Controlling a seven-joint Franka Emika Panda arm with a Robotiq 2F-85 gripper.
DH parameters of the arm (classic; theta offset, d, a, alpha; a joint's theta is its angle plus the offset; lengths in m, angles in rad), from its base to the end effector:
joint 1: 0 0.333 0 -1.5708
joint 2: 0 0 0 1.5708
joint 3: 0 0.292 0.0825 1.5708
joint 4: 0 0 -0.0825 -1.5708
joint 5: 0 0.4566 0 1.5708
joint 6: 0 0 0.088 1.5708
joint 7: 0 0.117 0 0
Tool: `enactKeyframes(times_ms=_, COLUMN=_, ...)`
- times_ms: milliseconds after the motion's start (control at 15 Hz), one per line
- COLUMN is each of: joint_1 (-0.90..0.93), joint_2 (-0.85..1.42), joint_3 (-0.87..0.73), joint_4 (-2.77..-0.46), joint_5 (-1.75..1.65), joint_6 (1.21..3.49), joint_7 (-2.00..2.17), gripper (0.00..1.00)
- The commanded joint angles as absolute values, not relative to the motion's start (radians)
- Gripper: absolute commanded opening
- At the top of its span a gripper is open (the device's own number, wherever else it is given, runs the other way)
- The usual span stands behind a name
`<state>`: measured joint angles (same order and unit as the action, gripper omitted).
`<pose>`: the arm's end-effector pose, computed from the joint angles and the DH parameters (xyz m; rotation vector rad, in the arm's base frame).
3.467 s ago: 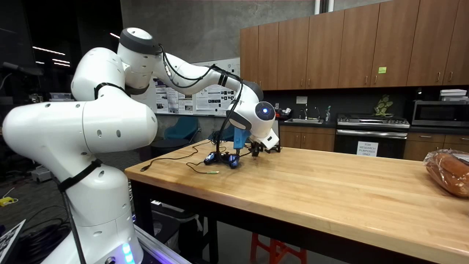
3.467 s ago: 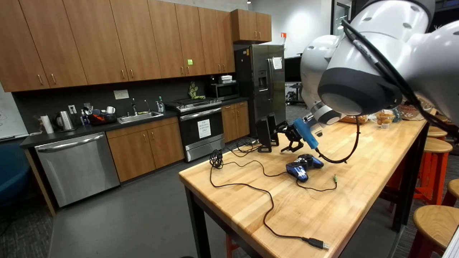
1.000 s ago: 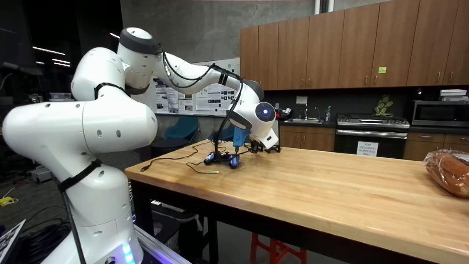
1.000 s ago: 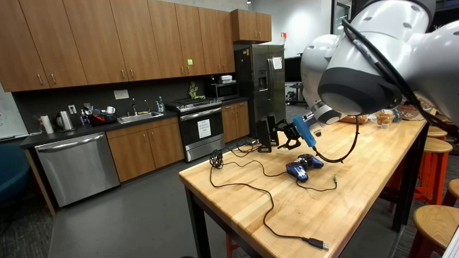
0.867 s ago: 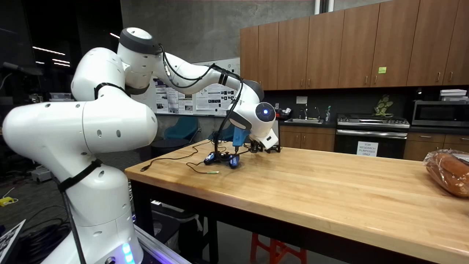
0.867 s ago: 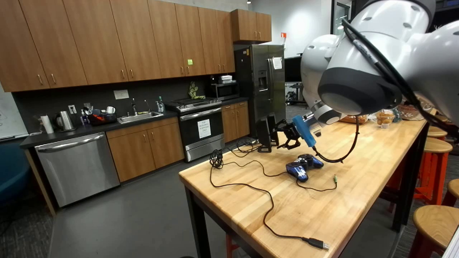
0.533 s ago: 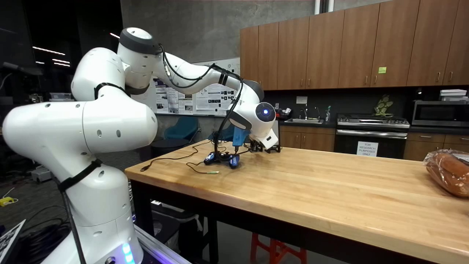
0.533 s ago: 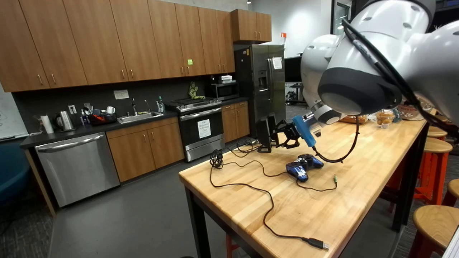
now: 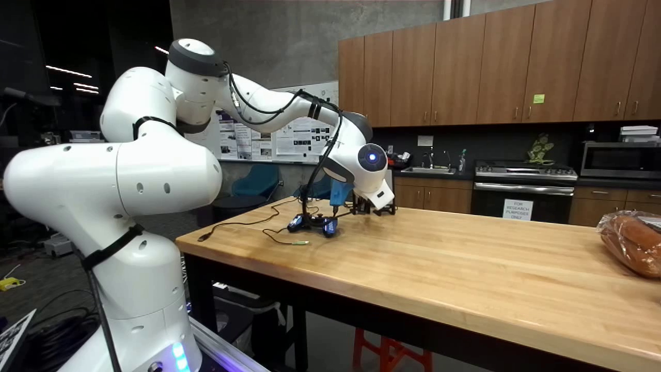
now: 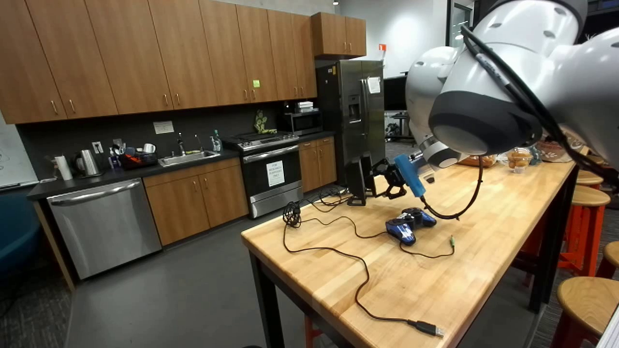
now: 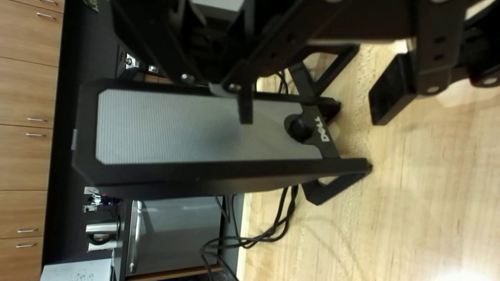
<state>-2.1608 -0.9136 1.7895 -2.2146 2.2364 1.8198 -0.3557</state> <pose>0.5885 -0.1851 0.2074 -1.7813 1.1558 -0.5572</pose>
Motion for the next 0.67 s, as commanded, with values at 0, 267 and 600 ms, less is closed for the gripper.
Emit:
enactKeyframes(times_ms=0, joint_1=-2.142, joint_2=-0.943, joint_3=1.771, joint_4=-2.218, joint_5=2.269, joint_6=1.864, joint_7=-0.343, gripper=0.71)
enactKeyframes(times_ms=267, joint_1=-2.139, joint_2=-0.949, joint_3=1.769, joint_4=-2.218, joint_5=2.251, joint_6=1.881, joint_7=-0.34, gripper=0.5)
enactKeyframes(times_ms=600, joint_1=-2.137, joint_2=-0.962, joint_3=1.768, joint_4=-2.218, joint_5=2.239, joint_6=1.874, joint_7=-0.339, gripper=0.29)
